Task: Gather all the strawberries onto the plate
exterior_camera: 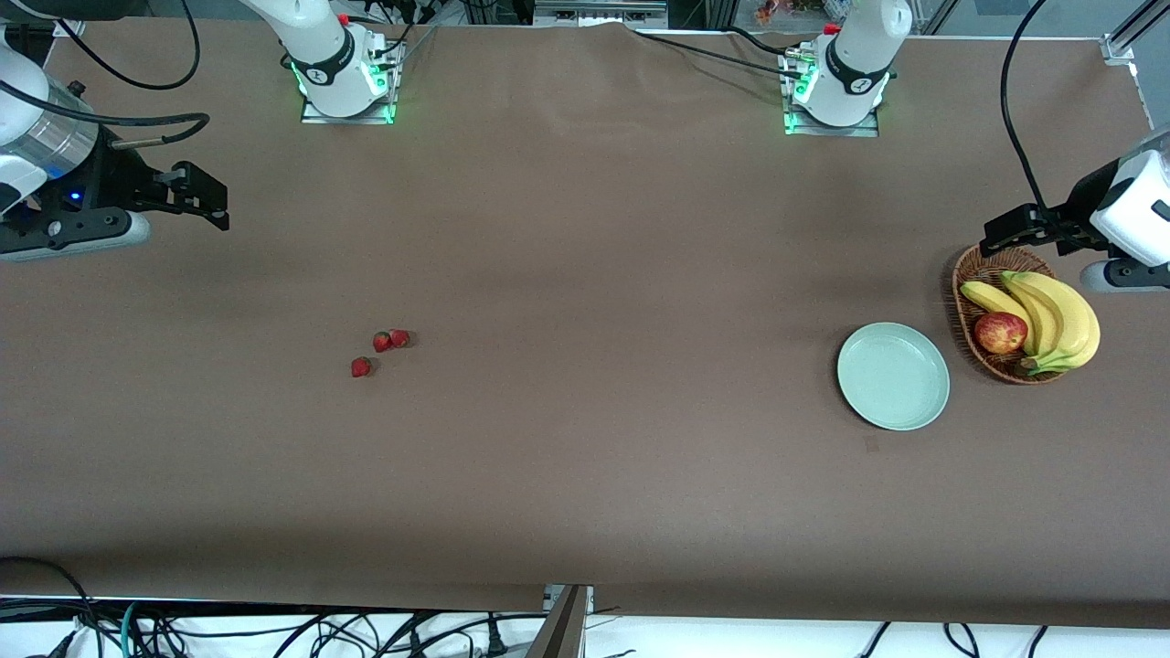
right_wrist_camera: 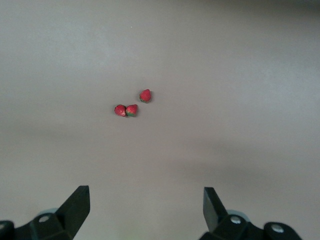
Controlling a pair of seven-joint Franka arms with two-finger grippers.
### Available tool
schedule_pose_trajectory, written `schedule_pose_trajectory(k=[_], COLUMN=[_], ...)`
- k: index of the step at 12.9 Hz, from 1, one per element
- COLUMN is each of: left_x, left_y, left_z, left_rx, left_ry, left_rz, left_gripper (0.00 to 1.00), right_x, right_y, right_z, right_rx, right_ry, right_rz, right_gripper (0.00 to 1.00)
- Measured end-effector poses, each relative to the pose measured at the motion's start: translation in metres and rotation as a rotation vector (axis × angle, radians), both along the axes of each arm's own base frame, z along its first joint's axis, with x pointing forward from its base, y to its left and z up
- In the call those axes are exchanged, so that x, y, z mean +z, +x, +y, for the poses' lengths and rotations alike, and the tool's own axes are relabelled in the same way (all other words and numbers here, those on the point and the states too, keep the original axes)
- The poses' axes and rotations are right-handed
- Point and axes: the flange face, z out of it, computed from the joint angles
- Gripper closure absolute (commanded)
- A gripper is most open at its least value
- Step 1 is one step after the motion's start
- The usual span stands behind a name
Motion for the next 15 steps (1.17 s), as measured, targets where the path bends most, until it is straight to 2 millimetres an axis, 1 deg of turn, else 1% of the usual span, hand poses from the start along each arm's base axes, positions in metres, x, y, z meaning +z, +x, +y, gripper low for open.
schedule_pose_trajectory(k=[11,15], left_x=[-0.0001,0.0001], left_y=[0.0,0.0001], left_z=[-0.0005,-0.0005], left_rx=[-0.001,-0.001], left_ry=[0.0,0.0], left_rz=[0.0,0.0], left_gripper=[0.0,0.0], right_x=[0.0025,0.0026], right_y=[0.0031,0.0038], right_z=[0.0037,-0.0007], right_rx=[0.006,-0.002], right_ry=[0.005,0.004], right_rz=[-0.031,-0.032], right_gripper=[0.0,0.0])
